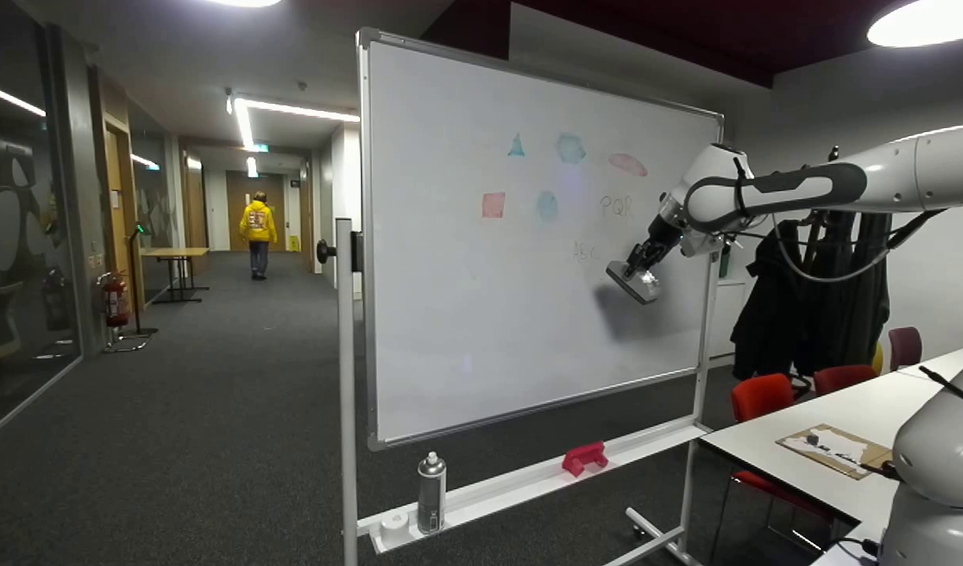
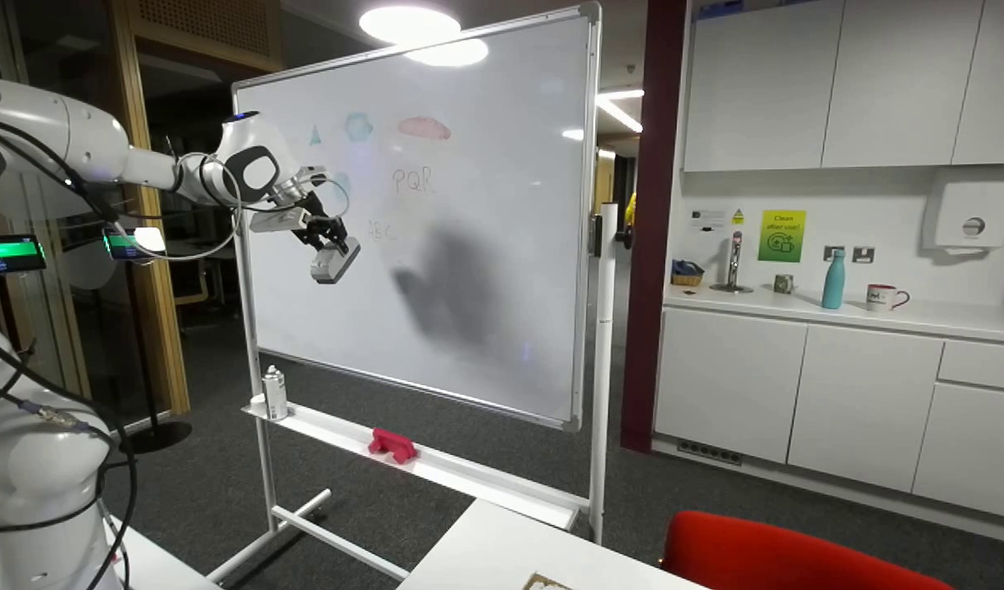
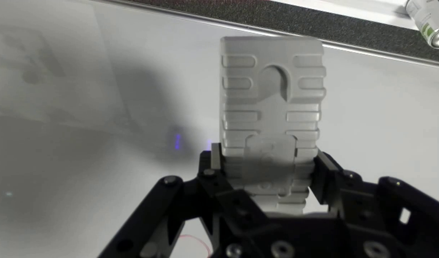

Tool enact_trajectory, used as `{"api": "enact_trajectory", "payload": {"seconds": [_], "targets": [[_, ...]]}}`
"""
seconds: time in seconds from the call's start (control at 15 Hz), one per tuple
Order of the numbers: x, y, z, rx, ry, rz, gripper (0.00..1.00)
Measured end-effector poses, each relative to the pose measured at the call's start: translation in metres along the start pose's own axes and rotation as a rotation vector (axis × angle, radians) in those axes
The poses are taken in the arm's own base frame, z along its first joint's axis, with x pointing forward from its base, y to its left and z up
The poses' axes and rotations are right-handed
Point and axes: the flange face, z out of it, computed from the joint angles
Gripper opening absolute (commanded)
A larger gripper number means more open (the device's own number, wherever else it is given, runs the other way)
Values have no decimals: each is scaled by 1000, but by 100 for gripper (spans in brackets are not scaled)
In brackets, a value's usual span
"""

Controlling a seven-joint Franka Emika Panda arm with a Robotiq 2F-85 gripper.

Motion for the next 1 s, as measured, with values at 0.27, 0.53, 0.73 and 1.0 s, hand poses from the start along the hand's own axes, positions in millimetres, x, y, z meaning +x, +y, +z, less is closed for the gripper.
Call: {"api": "enact_trajectory", "payload": {"seconds": [0.27, 0.53, 0.73, 1.0], "targets": [[5, 0, 5, -3, 34, -2, 33], [13, 1, 9, -10, 107, -24, 33], [20, 1, 11, -19, 174, -56, 33], [27, 1, 14, -38, 261, -101, 58]]}}
